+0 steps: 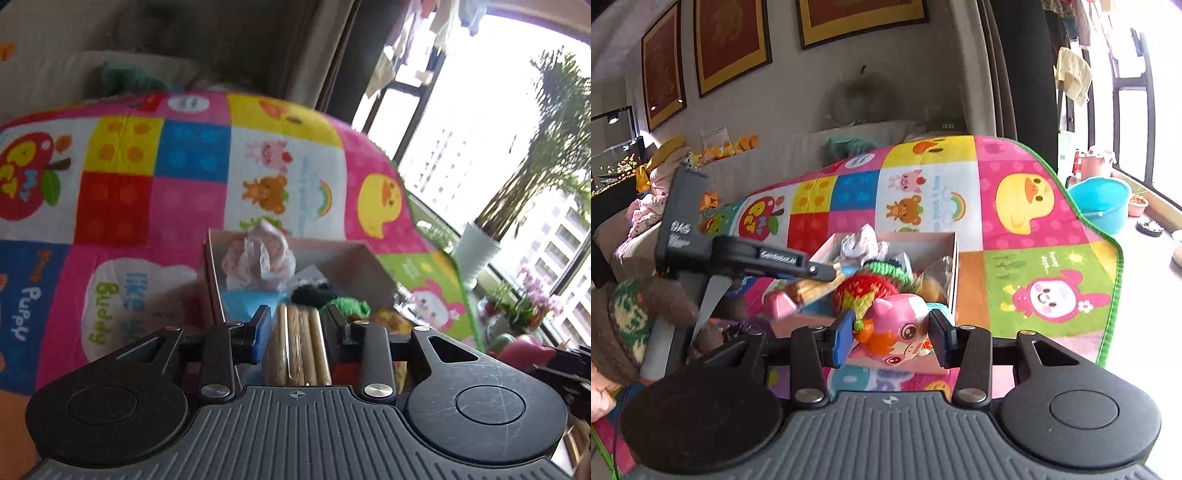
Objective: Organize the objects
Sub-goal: 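Carry the pig toy into the pink box with the right tool while the left drops the biscuit pack in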
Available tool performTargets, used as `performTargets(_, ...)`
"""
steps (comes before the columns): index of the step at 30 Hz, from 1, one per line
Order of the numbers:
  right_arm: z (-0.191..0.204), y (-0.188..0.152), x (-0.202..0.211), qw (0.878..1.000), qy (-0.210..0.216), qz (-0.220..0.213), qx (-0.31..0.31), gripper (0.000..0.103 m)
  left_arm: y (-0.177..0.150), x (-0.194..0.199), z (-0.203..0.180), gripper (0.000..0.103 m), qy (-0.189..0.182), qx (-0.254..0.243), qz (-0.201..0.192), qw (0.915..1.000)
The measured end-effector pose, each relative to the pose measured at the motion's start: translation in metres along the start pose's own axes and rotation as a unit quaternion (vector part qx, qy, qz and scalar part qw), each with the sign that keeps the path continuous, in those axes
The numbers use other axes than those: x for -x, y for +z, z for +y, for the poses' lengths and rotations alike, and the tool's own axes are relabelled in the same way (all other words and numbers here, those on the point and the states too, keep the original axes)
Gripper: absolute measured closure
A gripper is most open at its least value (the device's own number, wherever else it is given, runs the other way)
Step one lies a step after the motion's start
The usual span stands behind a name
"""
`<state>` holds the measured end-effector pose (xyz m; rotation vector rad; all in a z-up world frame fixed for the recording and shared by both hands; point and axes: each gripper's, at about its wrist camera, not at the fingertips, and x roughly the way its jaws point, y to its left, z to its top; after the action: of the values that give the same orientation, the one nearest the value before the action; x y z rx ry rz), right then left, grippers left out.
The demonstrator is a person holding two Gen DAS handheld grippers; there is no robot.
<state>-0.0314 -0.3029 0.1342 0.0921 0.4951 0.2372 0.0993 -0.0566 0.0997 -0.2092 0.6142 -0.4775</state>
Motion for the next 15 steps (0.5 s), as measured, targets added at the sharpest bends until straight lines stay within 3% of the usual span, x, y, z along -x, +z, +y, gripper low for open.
performTargets(3, -0.002, 0.035, -0.025, 1.000, 0.013, -0.019, -0.007, 0.060, 0.014, 0.048, 0.012, 0.068, -0.009, 0.004, -0.063, 0.9980)
performTargets(5, -0.004, 0.060, -0.052, 0.999, 0.011, -0.032, -0.019, 0.060, 0.020, 0.078, 0.024, 0.068, -0.002, 0.014, -0.083, 0.9964)
performTargets(6, -0.007, 0.071, -0.066, 0.999, 0.003, -0.033, -0.031, 0.057, 0.020, 0.092, 0.031, 0.068, 0.005, 0.015, -0.089, 0.9959)
performTargets(7, -0.012, 0.080, -0.078, 0.998, -0.008, -0.026, -0.050, 0.047, 0.019, 0.105, 0.038, 0.068, 0.017, 0.012, -0.090, 0.9957)
performTargets(10, -0.019, 0.087, -0.093, 0.995, -0.008, -0.005, -0.103, 0.042, 0.000, 0.131, 0.060, 0.068, 0.060, -0.018, -0.064, 0.9959)
performTargets(13, 0.000, 0.073, -0.088, 0.997, -0.015, -0.002, -0.076, 0.037, -0.035, 0.134, 0.090, 0.068, 0.062, -0.021, -0.011, 0.9978)
performTargets(15, 0.024, 0.056, -0.082, 0.999, -0.018, 0.010, -0.038, 0.035, -0.062, 0.129, 0.111, 0.068, 0.076, 0.007, 0.026, 0.9968)
